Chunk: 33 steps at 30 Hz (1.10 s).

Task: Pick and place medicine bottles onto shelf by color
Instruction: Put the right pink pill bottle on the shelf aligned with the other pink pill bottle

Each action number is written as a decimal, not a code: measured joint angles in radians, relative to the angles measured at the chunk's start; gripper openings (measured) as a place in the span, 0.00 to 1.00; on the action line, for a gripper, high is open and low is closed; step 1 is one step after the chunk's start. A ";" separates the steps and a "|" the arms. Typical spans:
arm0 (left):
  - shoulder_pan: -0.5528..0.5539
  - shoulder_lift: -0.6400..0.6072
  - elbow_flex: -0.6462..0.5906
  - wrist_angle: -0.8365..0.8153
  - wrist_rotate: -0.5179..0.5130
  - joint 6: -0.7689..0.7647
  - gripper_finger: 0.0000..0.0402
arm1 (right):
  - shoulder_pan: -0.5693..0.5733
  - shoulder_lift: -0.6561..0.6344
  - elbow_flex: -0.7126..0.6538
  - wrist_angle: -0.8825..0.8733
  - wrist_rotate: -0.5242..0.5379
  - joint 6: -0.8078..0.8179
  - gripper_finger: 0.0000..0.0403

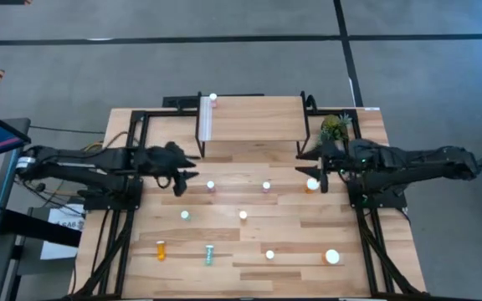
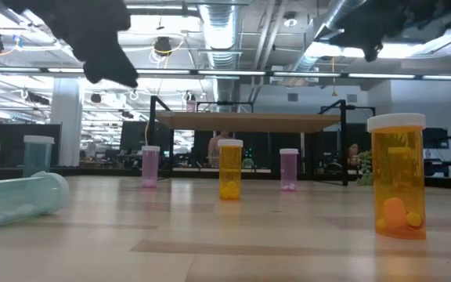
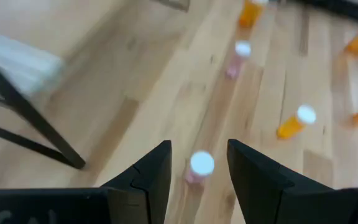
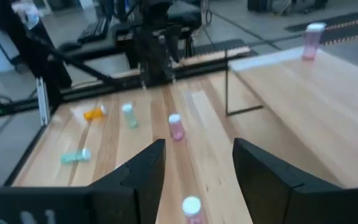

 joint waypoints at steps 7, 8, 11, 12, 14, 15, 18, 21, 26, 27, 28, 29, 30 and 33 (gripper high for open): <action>-0.096 0.118 0.024 0.069 -0.147 -0.087 0.35 | 0.041 0.211 -0.004 0.010 0.000 -0.009 0.50; -0.114 0.120 0.024 0.092 -0.184 -0.087 0.35 | 0.047 0.238 -0.004 0.025 -0.001 -0.019 0.50; -0.158 0.114 0.024 0.155 -0.272 -0.045 0.35 | 0.058 0.308 -0.004 0.078 0.000 -0.030 0.50; -0.165 0.105 0.024 0.162 -0.280 -0.028 0.35 | 0.057 0.329 -0.004 0.102 0.000 -0.030 0.50; -0.178 0.089 0.024 0.176 -0.288 -0.018 0.35 | 0.056 0.374 -0.003 0.144 0.000 -0.028 0.50; -0.183 0.084 0.024 0.178 -0.293 -0.017 0.35 | 0.056 0.399 -0.002 0.154 0.000 -0.027 0.50; -0.188 0.081 0.024 0.189 -0.292 -0.008 0.35 | 0.052 0.489 -0.002 0.176 0.001 -0.007 0.50; -0.194 0.086 0.024 0.189 -0.295 -0.008 0.35 | 0.043 0.578 -0.002 0.217 0.000 0.015 0.52; -0.210 0.092 0.024 0.181 -0.285 -0.012 0.35 | 0.041 0.694 -0.002 0.284 0.001 0.019 0.57; -0.215 0.092 0.024 0.180 -0.285 -0.013 0.35 | 0.041 0.711 -0.002 0.295 0.001 0.019 0.58; -0.222 0.092 0.024 0.180 -0.284 -0.013 0.35 | 0.042 0.728 -0.002 0.304 0.000 0.020 0.58; -0.227 0.092 0.024 0.179 -0.284 -0.013 0.35 | 0.045 0.739 -0.005 0.310 0.000 0.023 0.59; -0.232 0.092 0.024 0.178 -0.284 -0.013 0.35 | 0.048 0.747 -0.011 0.326 0.000 0.027 0.59; -0.241 0.092 0.024 0.177 -0.285 -0.010 0.35 | 0.049 0.760 -0.025 0.361 0.000 0.029 0.59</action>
